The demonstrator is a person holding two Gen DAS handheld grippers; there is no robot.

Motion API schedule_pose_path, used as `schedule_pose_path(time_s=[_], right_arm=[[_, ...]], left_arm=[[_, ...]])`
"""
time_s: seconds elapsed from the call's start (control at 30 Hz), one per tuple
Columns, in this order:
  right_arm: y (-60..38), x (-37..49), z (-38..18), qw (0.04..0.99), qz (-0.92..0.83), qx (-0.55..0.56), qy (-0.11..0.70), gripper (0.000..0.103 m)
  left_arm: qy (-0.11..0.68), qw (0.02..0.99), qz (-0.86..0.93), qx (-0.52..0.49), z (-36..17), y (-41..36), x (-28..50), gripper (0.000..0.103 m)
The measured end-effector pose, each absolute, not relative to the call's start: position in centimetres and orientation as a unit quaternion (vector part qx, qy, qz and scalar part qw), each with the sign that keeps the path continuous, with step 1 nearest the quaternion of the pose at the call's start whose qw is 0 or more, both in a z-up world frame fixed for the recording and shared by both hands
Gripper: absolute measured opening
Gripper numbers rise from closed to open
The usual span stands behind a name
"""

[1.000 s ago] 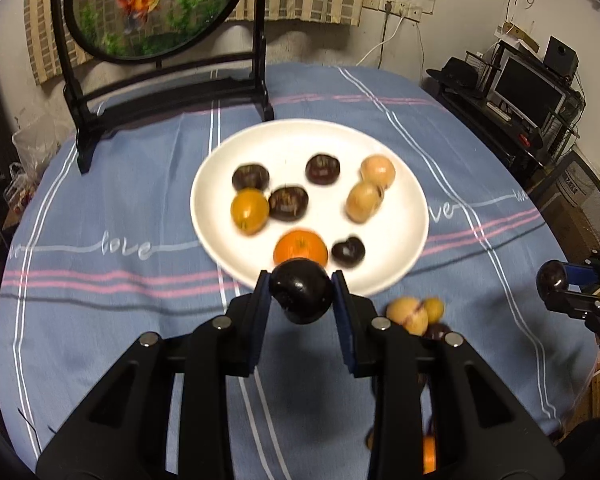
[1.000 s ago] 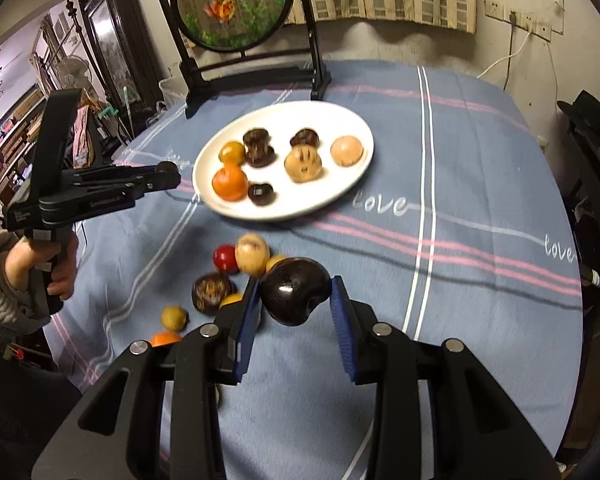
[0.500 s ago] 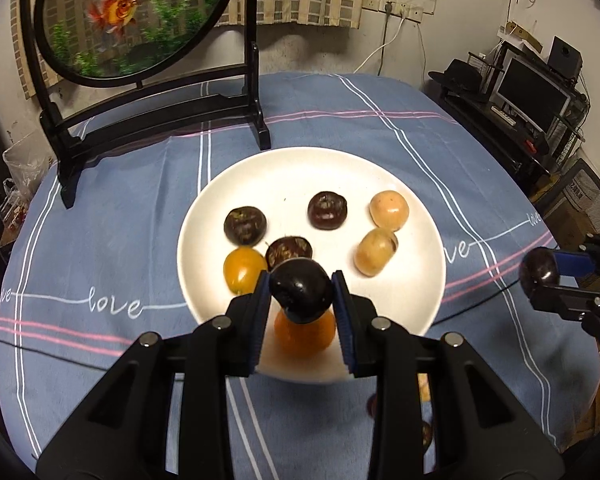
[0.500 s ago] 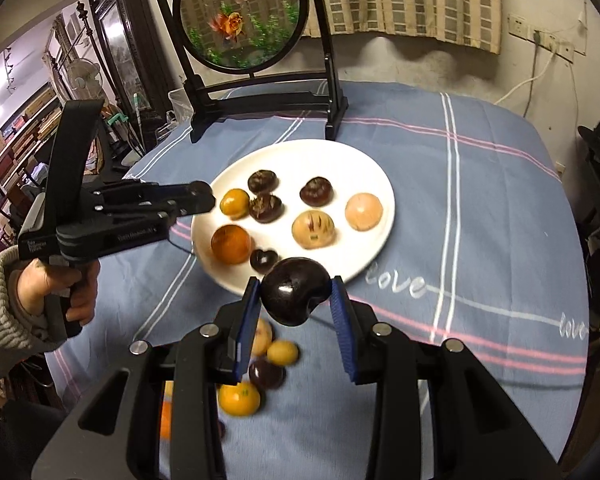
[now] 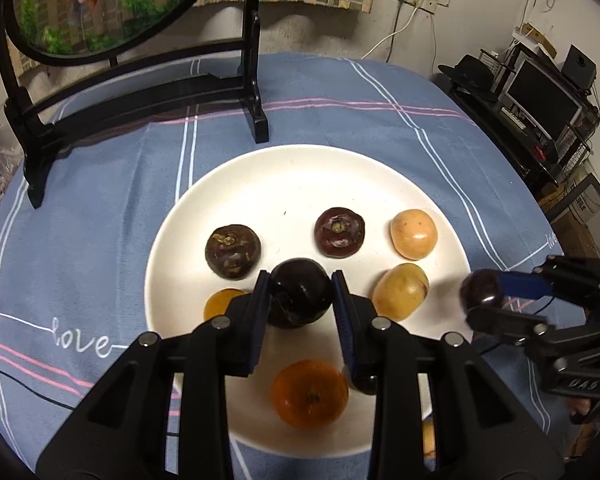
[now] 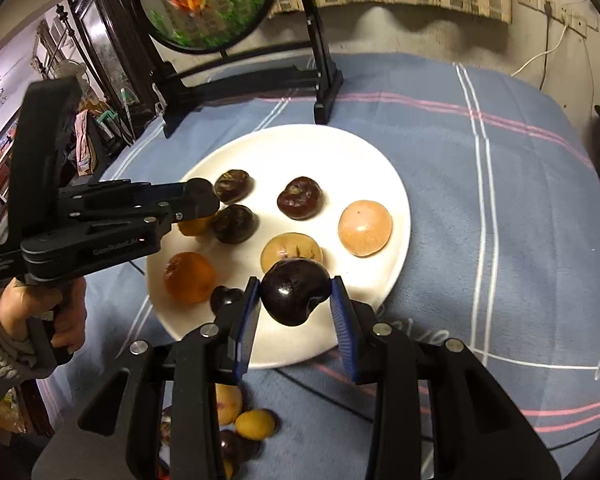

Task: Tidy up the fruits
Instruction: 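Carry both dark fruits onto the white plate and open both grippers, then move both grippers back toward the remaining fruit cluster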

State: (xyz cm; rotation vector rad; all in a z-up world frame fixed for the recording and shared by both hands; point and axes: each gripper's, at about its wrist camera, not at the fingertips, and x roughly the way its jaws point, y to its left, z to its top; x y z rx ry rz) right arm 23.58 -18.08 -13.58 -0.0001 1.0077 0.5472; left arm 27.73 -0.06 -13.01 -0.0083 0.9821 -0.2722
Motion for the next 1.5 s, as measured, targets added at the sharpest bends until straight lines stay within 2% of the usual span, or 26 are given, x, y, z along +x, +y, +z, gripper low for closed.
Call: schedule_pose_path(time_s=[0.07, 0.1, 0.13, 0.17, 0.57, 0.87, 1.23, 1.43, 1.47, 1.5], right_arm=[[-17.8, 23.6, -14.4, 0.827, 0.271, 0.010, 0.491, 0.037], [-17.9, 23.5, -14.5, 0.825, 0.273, 0.017, 0.494, 0.039], [-18.0, 23.4, -14.5, 0.825, 0.273, 0.023, 0.494, 0.046], [-18.1, 23.2, -14.3, 0.831, 0.268, 0.026, 0.487, 0.065], [-21.8, 18.6, -9.9, 0.862, 0.235, 0.054, 0.446, 0.070], [-24.3, 13.3, -12.2, 0.845, 0.210, 0.078, 0.485, 0.070], [-25.8, 11.4, -13.3, 0.835, 0.195, 0.112, 0.503, 0.070], [-25.8, 11.4, -13.5, 0.834, 0.190, 0.112, 0.506, 0.070], [-25.9, 11.5, -13.5, 0.833, 0.190, 0.112, 0.507, 0.070], [-25.9, 11.5, -13.6, 0.833, 0.190, 0.113, 0.507, 0.070]], left_arm=[[0.476, 0.869, -0.133, -0.013, -13.5, 0.0, 27.9, 0.035], [0.479, 0.868, -0.134, -0.017, -13.7, 0.0, 27.9, 0.048], [0.478, 0.868, -0.133, -0.019, -13.8, 0.0, 27.9, 0.056], [0.475, 0.870, -0.129, -0.019, -13.8, 0.0, 27.7, 0.064], [0.476, 0.871, -0.118, -0.030, -12.3, 1.8, 21.8, 0.070], [0.510, 0.845, -0.162, 0.015, -14.8, -1.3, 15.8, 0.075], [0.546, 0.817, -0.187, 0.023, -17.8, -2.6, 16.0, 0.077], [0.548, 0.812, -0.200, 0.032, -18.6, -3.2, 16.3, 0.072], [0.547, 0.812, -0.203, 0.031, -18.6, -3.2, 16.3, 0.069], [0.546, 0.812, -0.205, 0.029, -18.6, -3.1, 16.3, 0.062]])
